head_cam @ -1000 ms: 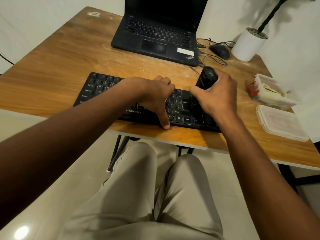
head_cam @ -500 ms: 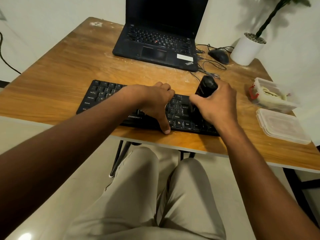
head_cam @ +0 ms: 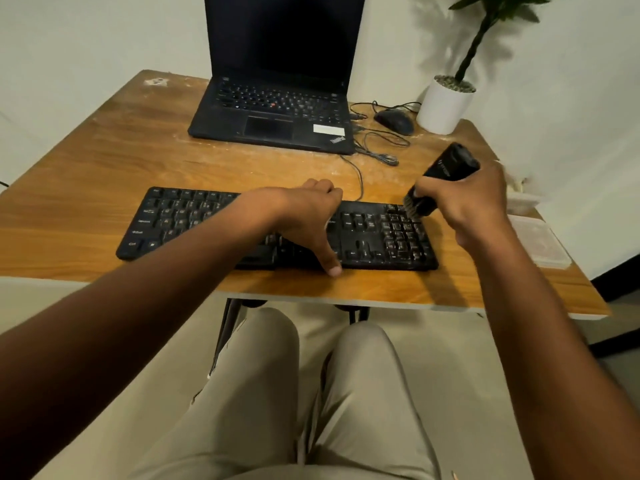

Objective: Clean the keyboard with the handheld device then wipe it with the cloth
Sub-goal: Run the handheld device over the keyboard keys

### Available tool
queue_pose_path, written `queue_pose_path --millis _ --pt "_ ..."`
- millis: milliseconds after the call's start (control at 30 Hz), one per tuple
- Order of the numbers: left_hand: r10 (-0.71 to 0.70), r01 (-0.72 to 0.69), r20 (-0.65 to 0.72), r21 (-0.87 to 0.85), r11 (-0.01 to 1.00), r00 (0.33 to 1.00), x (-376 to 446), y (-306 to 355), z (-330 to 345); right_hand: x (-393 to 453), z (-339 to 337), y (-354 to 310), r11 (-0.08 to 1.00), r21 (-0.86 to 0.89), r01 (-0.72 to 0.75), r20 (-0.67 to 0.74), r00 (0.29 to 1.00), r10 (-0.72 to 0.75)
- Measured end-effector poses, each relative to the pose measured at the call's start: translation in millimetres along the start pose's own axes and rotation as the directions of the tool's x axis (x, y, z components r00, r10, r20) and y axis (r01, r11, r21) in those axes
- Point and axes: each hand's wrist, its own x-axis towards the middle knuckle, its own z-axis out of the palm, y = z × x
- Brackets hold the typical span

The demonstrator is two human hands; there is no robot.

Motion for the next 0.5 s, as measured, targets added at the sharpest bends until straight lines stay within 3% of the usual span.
queue_pose_path --millis 133,367,500 --pt "0.008 -0.008 -0.013 0.019 1.0 1.0 18 20 1 10 27 -5 0.999 -0.044 -0.007 0.058 0.998 0.01" --pt "-0.009 0.009 -0.009 0.055 0.998 1.0 26 22 3 -14 30 13 0.951 -0.223 0.214 0.164 0.97 -0.179" --pt "-0.003 0.003 -0.01 0.073 0.997 1.0 27 20 5 -33 9 16 0.933 -0.305 0.192 0.247 0.962 -0.117"
